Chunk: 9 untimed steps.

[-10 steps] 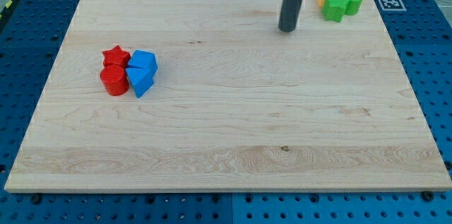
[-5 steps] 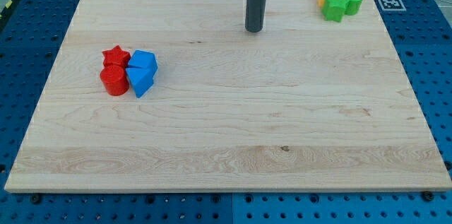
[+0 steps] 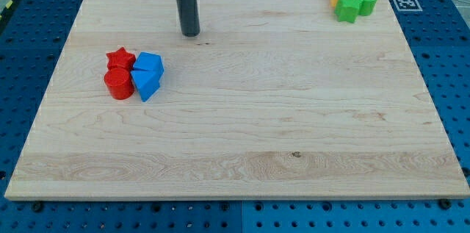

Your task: Separate the blue cube from the blue triangle

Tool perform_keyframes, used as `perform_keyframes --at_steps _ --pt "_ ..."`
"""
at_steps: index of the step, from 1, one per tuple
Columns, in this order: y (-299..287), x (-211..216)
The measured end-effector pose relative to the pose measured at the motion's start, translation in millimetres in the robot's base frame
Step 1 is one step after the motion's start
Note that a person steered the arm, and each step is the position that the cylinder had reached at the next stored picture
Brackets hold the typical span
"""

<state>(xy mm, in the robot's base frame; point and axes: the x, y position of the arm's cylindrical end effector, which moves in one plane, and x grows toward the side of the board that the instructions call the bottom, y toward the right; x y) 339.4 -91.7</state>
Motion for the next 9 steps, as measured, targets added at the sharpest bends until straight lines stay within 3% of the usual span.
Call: perform_keyframes --at_steps 2,9 --pt "-28.7 33.4" --pt "-70.2 48.5"
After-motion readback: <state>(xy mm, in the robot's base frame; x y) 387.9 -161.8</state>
